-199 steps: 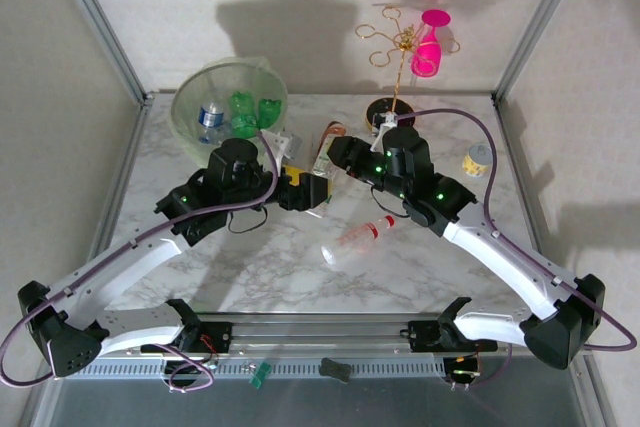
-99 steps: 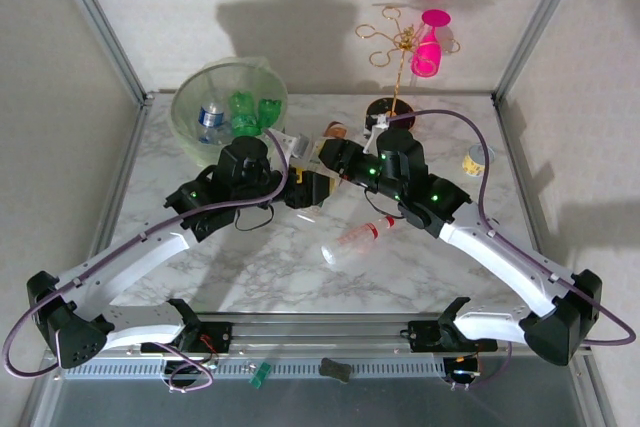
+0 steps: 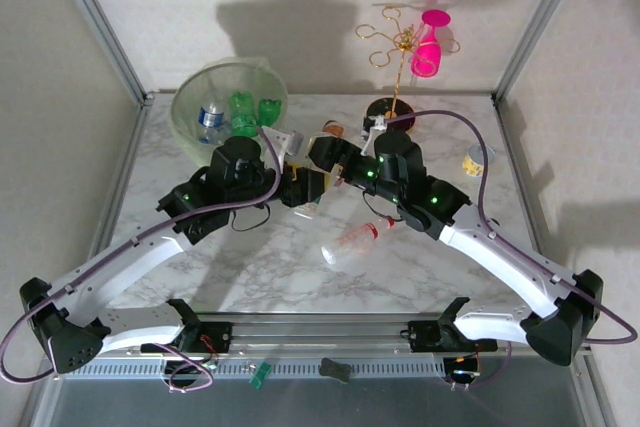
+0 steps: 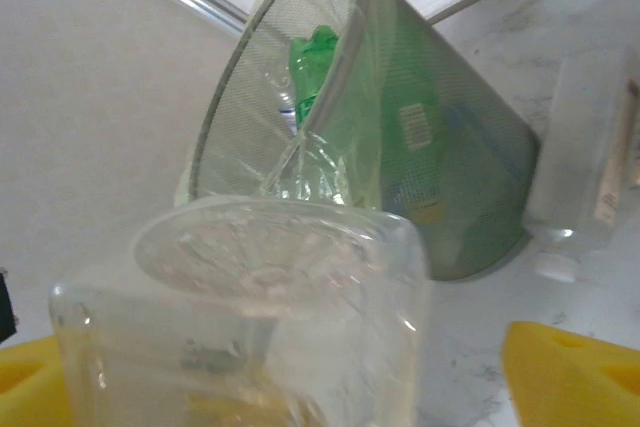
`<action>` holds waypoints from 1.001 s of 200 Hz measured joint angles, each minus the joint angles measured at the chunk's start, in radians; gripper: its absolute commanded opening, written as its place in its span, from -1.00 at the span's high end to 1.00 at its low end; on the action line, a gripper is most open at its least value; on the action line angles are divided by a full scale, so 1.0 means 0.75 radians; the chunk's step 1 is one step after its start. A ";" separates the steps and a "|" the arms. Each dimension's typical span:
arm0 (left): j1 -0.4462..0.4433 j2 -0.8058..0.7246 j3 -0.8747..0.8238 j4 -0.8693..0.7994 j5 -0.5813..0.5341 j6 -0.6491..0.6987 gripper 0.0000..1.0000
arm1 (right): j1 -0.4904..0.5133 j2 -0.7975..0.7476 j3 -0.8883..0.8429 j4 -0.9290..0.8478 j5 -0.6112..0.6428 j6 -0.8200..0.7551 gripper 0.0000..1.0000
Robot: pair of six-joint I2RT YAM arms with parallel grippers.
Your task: Put the plastic bottles in the bin
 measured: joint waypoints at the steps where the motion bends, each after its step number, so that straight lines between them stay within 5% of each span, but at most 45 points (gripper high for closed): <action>1: 0.001 0.000 0.002 -0.002 -0.004 0.000 0.19 | 0.000 -0.003 0.001 -0.004 0.004 -0.002 -0.94; 34: 0.050 -0.001 0.083 -0.074 -0.104 0.003 0.25 | 0.005 -0.106 0.045 -0.081 0.154 -0.051 -0.92; 95: 0.400 -0.029 0.303 -0.157 -0.316 -0.084 0.35 | 0.004 -0.331 0.043 -0.129 0.380 -0.127 -0.90; 200: 0.557 0.275 0.475 -0.305 -0.743 -0.333 0.49 | 0.003 -0.282 -0.080 -0.157 0.407 -0.130 -0.89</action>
